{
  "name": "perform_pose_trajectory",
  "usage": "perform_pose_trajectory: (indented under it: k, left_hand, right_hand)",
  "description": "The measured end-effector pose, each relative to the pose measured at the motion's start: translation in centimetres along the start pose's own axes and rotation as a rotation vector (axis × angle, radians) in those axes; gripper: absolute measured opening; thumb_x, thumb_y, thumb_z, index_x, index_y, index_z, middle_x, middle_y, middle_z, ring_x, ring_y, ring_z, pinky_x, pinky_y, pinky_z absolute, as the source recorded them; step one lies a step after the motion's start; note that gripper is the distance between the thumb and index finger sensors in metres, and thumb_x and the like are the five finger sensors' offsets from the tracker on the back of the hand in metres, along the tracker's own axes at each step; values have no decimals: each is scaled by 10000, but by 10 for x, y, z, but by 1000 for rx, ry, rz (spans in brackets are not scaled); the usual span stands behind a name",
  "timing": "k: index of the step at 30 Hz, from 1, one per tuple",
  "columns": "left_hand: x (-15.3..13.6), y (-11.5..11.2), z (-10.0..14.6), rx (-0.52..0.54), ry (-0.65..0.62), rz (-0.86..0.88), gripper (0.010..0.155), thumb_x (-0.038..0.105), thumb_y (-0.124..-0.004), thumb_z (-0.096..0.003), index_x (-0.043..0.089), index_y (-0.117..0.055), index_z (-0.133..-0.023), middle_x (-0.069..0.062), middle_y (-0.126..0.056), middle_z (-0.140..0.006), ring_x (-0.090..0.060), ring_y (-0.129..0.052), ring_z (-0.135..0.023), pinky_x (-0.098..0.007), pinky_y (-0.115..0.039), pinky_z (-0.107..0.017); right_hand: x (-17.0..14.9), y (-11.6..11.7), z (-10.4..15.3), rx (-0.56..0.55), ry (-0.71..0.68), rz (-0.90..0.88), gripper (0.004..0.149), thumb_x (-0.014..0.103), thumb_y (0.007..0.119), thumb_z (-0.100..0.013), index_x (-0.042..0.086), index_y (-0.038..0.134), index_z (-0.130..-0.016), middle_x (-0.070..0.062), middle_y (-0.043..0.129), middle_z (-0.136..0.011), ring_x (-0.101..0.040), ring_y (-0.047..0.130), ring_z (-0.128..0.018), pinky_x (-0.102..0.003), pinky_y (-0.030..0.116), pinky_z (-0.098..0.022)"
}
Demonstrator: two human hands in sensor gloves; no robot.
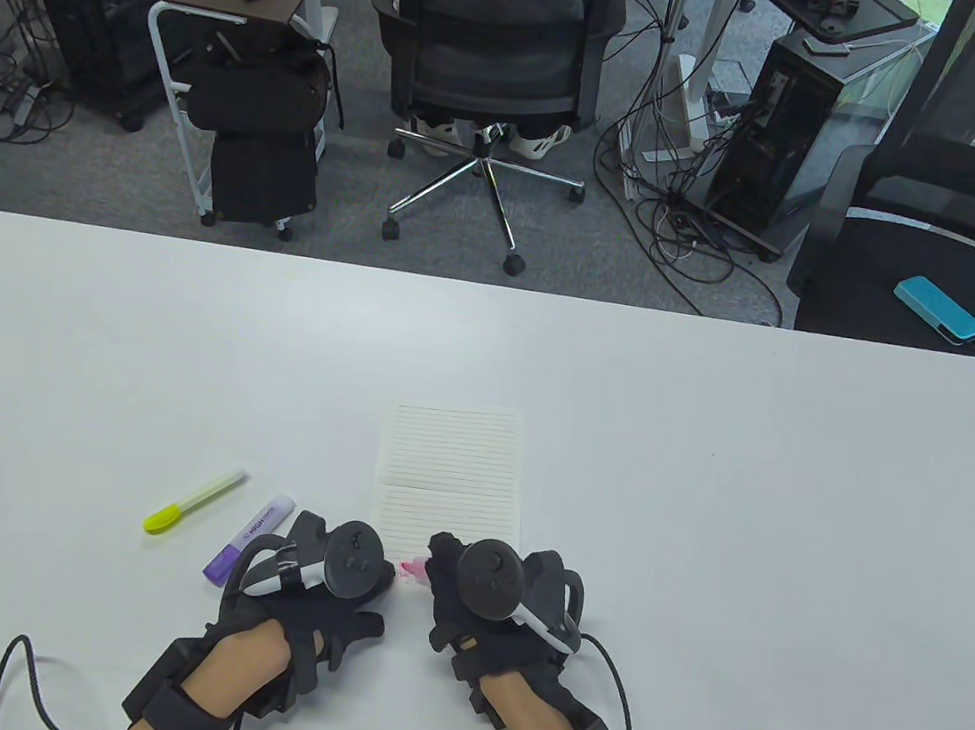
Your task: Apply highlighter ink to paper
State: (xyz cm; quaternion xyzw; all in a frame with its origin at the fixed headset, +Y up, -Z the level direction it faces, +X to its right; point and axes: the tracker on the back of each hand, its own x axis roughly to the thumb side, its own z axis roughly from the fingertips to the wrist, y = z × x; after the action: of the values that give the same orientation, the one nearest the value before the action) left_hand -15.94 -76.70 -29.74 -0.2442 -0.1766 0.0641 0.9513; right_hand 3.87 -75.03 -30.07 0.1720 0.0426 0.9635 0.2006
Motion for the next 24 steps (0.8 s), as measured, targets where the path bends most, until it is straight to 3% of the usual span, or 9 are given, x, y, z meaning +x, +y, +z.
perform_pose_trajectory:
  k: [24]
  left_hand:
    - [0, 0, 0, -9, 4, -3, 706, 541, -734, -414, 303, -532, -1047, 20, -410, -1144, -398, -416, -1043, -644, -378, -731]
  right_hand:
    - [3, -1, 1, 4, 47, -25, 394, 347, 734, -656, 145, 726, -995, -131, 909, -698, -174, 924, -374, -441, 820, -382]
